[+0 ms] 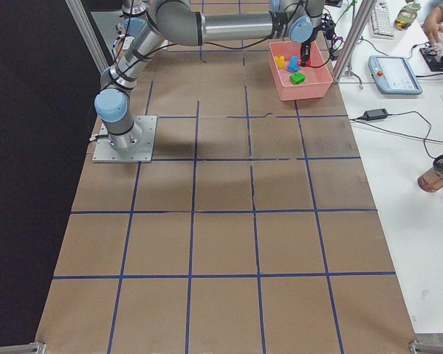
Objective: Put all blocks into box
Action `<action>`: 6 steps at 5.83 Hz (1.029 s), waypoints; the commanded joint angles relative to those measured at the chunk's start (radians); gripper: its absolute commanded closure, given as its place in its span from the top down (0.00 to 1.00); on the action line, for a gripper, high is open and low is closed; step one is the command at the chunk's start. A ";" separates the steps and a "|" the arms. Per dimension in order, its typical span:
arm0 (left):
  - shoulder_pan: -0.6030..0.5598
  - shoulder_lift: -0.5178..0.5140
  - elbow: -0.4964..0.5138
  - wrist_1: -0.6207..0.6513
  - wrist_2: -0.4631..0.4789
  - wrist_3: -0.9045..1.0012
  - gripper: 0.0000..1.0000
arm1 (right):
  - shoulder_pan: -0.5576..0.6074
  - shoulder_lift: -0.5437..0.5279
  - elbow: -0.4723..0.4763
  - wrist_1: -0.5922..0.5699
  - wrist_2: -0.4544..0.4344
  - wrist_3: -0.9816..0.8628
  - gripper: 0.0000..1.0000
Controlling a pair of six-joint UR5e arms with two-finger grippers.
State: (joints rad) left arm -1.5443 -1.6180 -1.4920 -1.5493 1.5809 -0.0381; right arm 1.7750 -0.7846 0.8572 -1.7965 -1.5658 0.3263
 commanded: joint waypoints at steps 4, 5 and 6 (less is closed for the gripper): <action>0.001 0.006 -0.001 -0.002 0.004 -0.005 1.00 | 0.052 0.068 0.002 -0.026 0.018 0.023 1.00; 0.001 0.006 -0.001 -0.003 0.004 -0.005 1.00 | 0.050 0.027 0.003 0.030 0.018 0.014 1.00; 0.001 0.006 -0.001 -0.002 0.004 -0.005 1.00 | 0.050 0.018 0.005 0.063 0.021 0.002 1.00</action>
State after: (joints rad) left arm -1.5431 -1.6123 -1.4925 -1.5516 1.5846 -0.0429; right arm 1.8258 -0.7507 0.8610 -1.7695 -1.5468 0.3383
